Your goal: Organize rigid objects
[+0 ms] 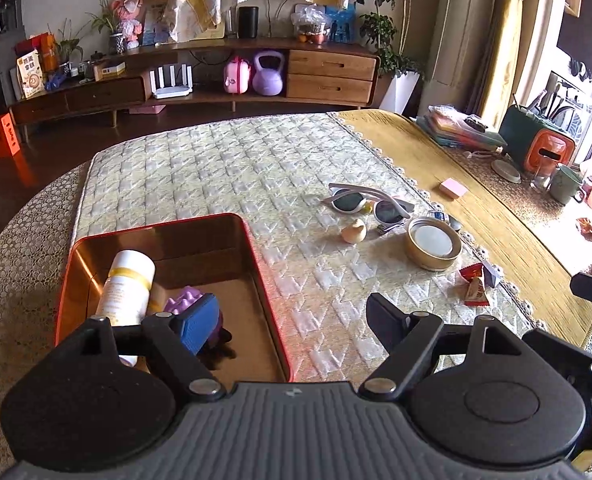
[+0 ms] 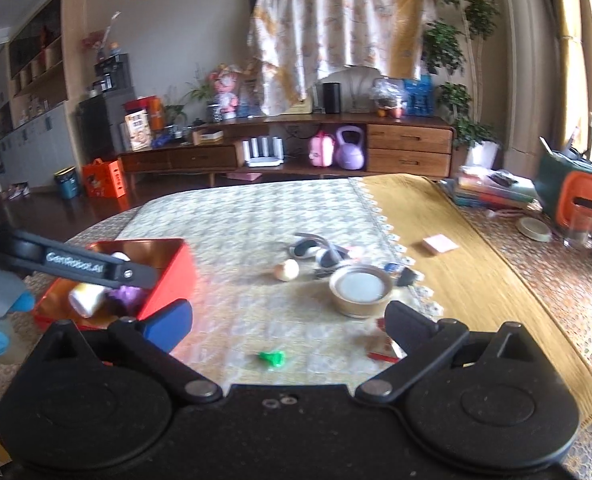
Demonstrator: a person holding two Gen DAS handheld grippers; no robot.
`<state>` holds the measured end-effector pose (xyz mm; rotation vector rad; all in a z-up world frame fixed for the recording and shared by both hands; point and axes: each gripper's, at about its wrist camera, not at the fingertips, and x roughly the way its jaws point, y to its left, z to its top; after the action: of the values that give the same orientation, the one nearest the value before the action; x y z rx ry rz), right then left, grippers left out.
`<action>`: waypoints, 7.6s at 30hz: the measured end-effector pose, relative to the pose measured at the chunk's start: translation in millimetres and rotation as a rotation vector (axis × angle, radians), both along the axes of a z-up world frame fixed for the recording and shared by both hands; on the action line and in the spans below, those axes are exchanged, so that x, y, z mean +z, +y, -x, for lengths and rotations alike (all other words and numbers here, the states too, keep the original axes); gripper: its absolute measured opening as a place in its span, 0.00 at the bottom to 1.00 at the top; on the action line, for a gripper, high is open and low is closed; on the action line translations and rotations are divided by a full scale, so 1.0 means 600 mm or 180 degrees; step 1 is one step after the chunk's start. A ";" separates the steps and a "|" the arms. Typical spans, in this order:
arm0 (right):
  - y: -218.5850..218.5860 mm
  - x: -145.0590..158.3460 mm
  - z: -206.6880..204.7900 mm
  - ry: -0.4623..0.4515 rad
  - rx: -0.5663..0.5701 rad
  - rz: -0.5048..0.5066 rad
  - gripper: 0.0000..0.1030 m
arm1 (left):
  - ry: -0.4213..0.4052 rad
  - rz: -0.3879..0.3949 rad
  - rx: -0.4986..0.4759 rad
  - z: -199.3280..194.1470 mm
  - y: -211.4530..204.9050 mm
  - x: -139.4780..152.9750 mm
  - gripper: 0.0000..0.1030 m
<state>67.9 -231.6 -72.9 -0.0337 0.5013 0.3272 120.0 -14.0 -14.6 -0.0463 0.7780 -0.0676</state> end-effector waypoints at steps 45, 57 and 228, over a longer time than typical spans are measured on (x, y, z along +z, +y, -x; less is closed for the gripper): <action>-0.067 -0.130 -0.182 0.0718 -0.0227 0.0065 0.58 | 0.0477 -0.0048 -0.0471 -0.089 -0.162 -0.168 0.78; -0.062 -0.146 -0.197 0.0782 -0.0218 0.0072 0.33 | 0.0457 -0.0132 -0.0453 -0.093 -0.170 -0.164 0.47; 0.063 -0.006 -0.026 0.0400 0.0390 -0.0245 0.99 | 0.0016 0.0018 0.0050 -0.065 0.038 0.021 0.80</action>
<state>83.5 -193.9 -76.4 0.0310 0.6121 0.4705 159.2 8.7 -1.8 -0.0580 0.7823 -0.0547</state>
